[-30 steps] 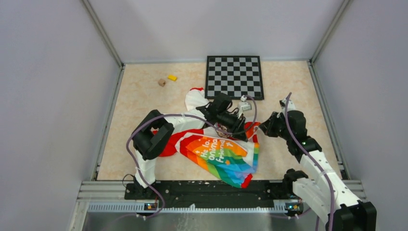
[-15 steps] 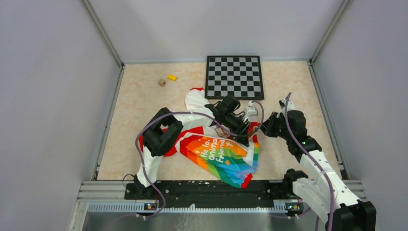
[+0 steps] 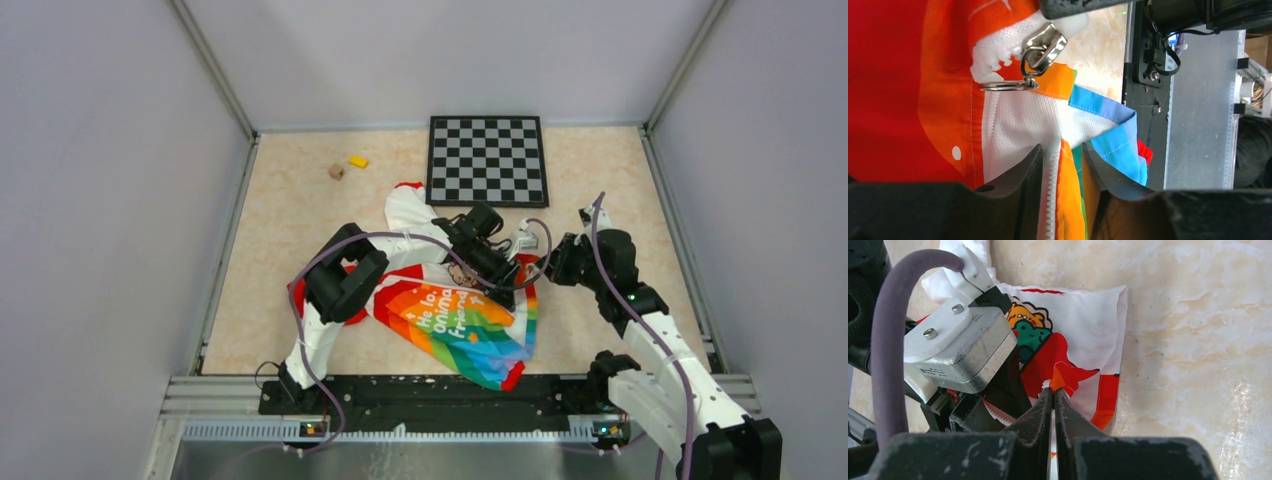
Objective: Zip up the jacket
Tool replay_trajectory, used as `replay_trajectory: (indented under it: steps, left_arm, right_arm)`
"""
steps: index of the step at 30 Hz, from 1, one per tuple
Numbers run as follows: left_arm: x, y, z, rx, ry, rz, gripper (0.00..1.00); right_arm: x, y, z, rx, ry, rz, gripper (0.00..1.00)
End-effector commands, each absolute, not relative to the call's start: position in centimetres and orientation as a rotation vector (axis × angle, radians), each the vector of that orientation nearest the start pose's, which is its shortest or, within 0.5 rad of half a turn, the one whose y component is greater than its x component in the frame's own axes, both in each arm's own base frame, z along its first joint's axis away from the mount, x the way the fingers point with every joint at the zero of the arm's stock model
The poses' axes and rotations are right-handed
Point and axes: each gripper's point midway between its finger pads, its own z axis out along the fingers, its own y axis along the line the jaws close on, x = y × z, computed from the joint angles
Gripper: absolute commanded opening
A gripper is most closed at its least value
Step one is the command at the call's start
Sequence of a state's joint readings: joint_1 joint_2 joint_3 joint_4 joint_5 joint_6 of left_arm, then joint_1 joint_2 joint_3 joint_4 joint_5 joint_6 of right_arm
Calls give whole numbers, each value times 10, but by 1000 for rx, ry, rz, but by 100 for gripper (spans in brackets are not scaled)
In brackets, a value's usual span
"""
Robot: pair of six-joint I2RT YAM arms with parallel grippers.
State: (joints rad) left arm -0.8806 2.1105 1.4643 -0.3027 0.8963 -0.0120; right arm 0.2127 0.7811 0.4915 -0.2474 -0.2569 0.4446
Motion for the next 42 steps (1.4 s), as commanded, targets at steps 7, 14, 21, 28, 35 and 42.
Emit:
replay_trajectory:
  steps: [7, 14, 21, 28, 35, 42]
  left_arm:
    - [182, -443, 95, 1493, 2059, -1494, 41]
    - [178, -434, 99, 1491, 2070, -1469, 47]
    - [174, -428, 105, 1469, 2063, -1465, 44]
    - [173, -430, 100, 1473, 2055, -1483, 35]
    - [164, -436, 91, 1467, 2081, -1525, 26]
    - [158, -440, 88, 1478, 2078, -1529, 28]
  right_arm:
    - [260, 119, 152, 66, 2082, 673, 0]
    - [260, 120, 154, 63, 2078, 680, 0]
    - [259, 122, 153, 66, 2079, 701, 0]
    - [258, 123, 151, 69, 2083, 709, 0]
    - [257, 124, 150, 67, 2087, 715, 0]
    - [256, 125, 148, 68, 2092, 720, 0]
